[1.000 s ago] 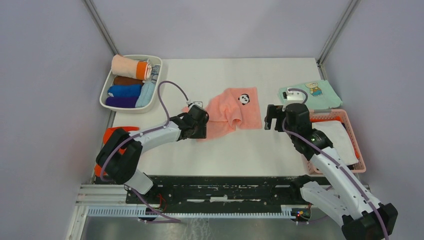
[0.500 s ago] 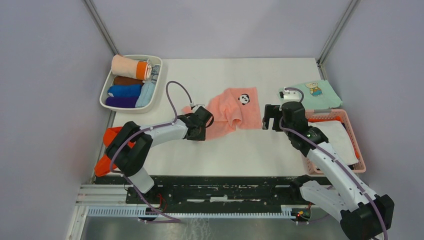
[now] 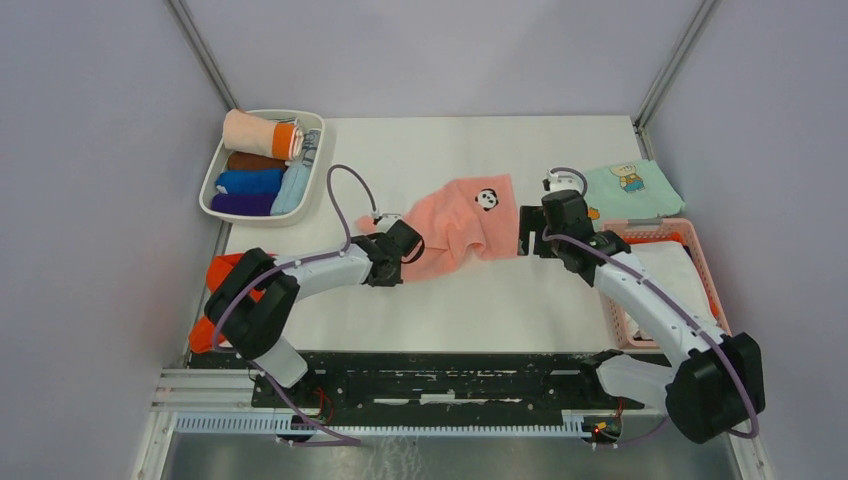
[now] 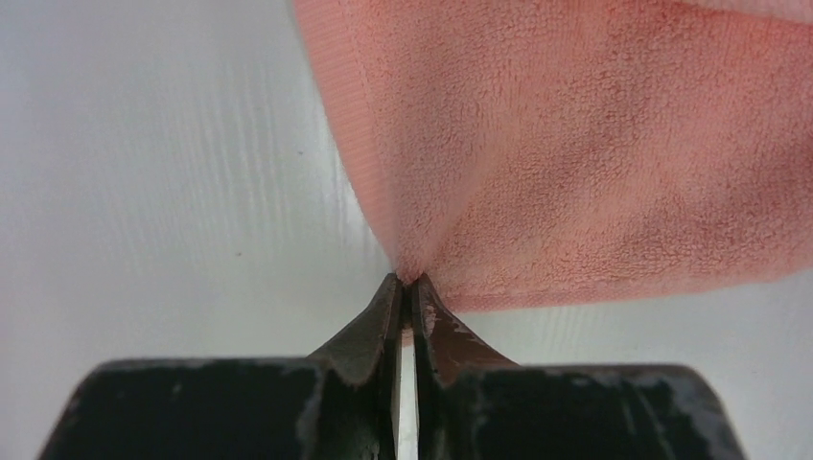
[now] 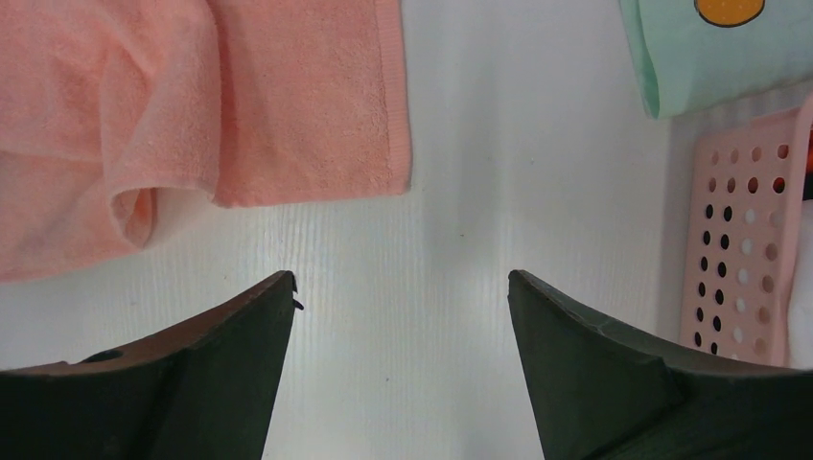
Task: Roll the towels
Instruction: Flatten out the towel at the center of the board.
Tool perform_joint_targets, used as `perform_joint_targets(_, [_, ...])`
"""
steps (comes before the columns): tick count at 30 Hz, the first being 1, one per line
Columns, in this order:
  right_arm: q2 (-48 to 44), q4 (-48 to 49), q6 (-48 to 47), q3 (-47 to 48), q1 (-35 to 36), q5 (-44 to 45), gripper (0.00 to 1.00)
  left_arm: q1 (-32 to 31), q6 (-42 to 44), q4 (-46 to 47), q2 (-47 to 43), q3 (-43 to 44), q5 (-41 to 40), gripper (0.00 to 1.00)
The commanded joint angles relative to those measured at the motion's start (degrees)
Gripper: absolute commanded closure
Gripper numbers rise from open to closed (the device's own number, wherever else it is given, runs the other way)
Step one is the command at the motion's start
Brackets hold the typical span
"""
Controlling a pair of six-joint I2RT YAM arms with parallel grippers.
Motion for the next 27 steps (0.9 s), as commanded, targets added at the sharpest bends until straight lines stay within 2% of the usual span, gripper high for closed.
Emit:
perform_joint_targets(1, [6.5,0.1,2.4,5.6,0.2,3.1,0.14,-0.1,-1.4,-3.0,-3.4,-2.3,-5.4,0.9])
perform_joint_targets(6, [17.7,-1.2,3.2,9.9,0.2,5.7,0.23,0.2,-1.2,-1.5,-6.4,-4.9,-7.2,0.9])
perform_joint_targets(10, [23.0,-0.4,2.9,11.0,0.2,6.3,0.28,0.5,-0.9,0.1,-7.9,-6.4,-7.0,0.9])
perform_joint_targets(16, [27.8,0.7,1.5,12.5,-0.8,6.3,0.36,0.8,-0.6,0.6,-9.3,-7.7,-7.1,0.9])
perform_joint_targets(22, [31.7,2.4,1.6,13.5,-4.6,0.4,0.5,1.0,-0.4,0.5,-10.3,-8.4,-6.9,0.9])
perform_joint_targets(27, [34.6,3.2,1.9,14.0,-5.8,-1.9,0.54,1.1,-0.4,0.1,-10.3,-8.4,-6.7,0.9])
